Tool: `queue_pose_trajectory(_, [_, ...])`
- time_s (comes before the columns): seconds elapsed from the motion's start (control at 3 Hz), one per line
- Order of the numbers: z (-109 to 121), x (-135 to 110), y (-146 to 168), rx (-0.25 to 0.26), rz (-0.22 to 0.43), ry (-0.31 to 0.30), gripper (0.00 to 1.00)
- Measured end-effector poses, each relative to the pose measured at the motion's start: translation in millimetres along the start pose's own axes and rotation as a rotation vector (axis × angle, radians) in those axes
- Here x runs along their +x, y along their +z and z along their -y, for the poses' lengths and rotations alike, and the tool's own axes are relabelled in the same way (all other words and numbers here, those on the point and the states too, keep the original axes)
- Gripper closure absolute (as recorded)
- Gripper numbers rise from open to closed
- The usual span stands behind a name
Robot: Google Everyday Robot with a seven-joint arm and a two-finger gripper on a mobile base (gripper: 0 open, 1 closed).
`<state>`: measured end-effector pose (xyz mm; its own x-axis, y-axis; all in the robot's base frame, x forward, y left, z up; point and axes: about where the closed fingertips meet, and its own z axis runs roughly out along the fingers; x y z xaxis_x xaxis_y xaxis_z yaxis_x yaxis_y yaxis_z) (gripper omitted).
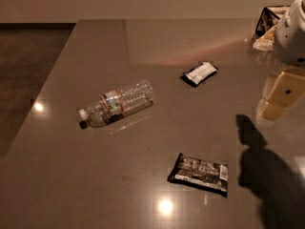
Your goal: Place water bottle upright
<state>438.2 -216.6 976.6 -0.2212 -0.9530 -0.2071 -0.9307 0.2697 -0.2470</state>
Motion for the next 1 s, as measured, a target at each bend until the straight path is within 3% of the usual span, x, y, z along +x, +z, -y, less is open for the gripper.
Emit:
queue_pose_trajectory(0.33, [0.0,-0.1,0.0,0.0,0.0,0.0,0.0])
queue_pose_trajectory(1.0, [20.6,-48.3,27.6,-0.045,0.016,-0.072,0.0])
